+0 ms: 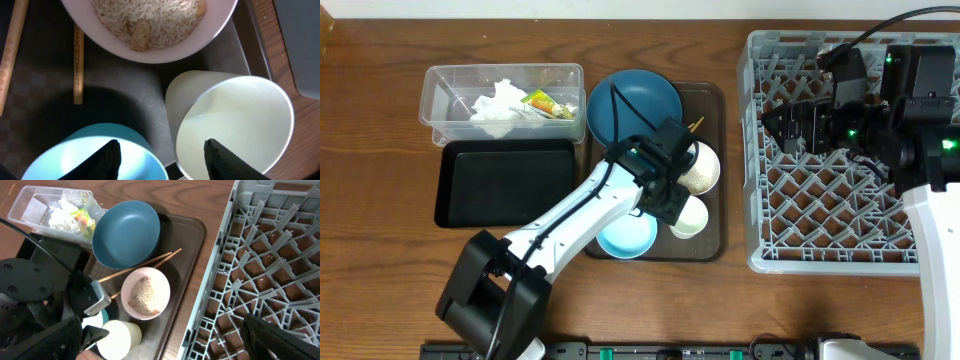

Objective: Sort waste into correct bins and load items into the dishwasher rack
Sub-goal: 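Reach the left gripper to the white cup and grasp its rim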

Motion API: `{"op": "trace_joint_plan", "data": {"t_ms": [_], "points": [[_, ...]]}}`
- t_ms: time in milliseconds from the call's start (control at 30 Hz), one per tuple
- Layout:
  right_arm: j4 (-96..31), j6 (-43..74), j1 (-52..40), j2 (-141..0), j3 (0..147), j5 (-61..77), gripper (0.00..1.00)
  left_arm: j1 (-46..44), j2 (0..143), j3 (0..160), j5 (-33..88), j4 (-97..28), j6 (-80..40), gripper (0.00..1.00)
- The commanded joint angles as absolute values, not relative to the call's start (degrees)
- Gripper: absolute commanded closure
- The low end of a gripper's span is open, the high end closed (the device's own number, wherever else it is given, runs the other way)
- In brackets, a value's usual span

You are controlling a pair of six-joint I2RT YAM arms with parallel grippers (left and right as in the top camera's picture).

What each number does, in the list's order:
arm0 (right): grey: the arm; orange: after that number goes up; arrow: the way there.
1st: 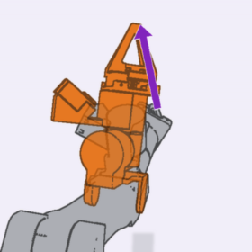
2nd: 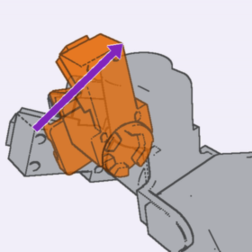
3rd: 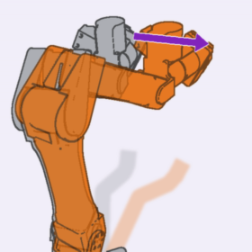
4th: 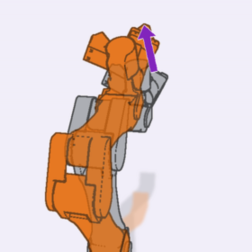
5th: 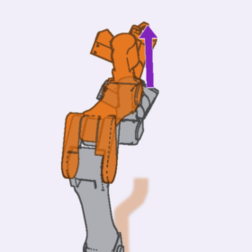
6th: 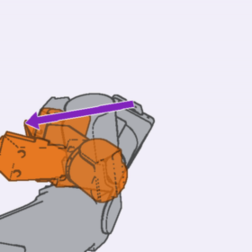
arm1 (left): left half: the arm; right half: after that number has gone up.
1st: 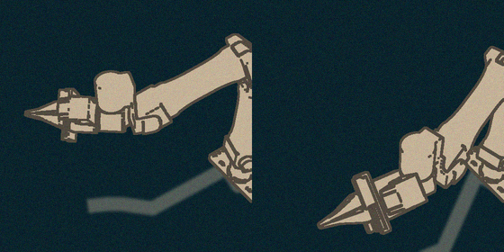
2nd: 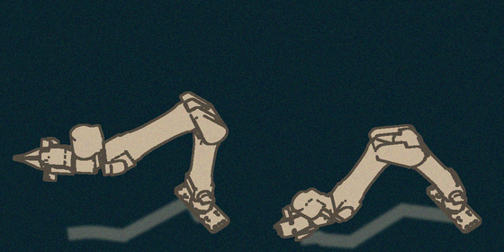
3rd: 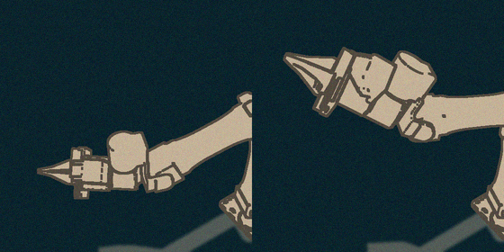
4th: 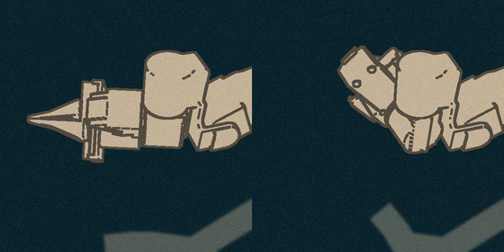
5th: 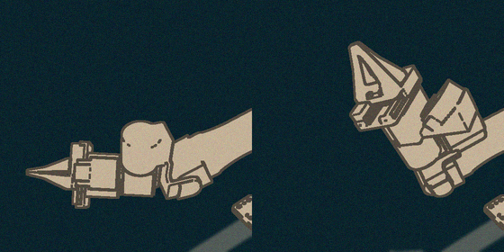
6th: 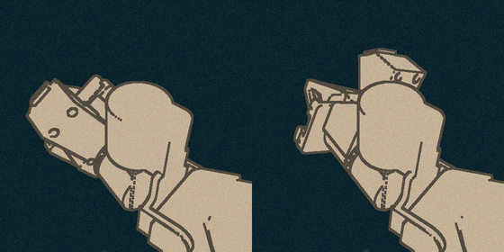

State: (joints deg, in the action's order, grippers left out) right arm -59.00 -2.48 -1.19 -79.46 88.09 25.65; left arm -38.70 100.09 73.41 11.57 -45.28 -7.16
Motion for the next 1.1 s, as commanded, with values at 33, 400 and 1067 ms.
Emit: {"op": "trace_joint_plan", "data": {"t_ms": [33,400,1067], "points": [[-59.27,-2.42,-0.82,-79.5,89.17,24.36,0.01,-38.72,99.98,72.95,9.3,-45.34,-8.27,0.45],[-59.27,-2.42,-0.82,-79.5,89.17,24.21,0.01,-38.72,100.05,72.34,9.37,-45.1,-11.99,0.57],[-59.42,-2.42,-0.82,-79.5,89.17,23.79,0.01,-38.98,101.84,72.31,9.37,-44.21,-15.0,0.74]]}}
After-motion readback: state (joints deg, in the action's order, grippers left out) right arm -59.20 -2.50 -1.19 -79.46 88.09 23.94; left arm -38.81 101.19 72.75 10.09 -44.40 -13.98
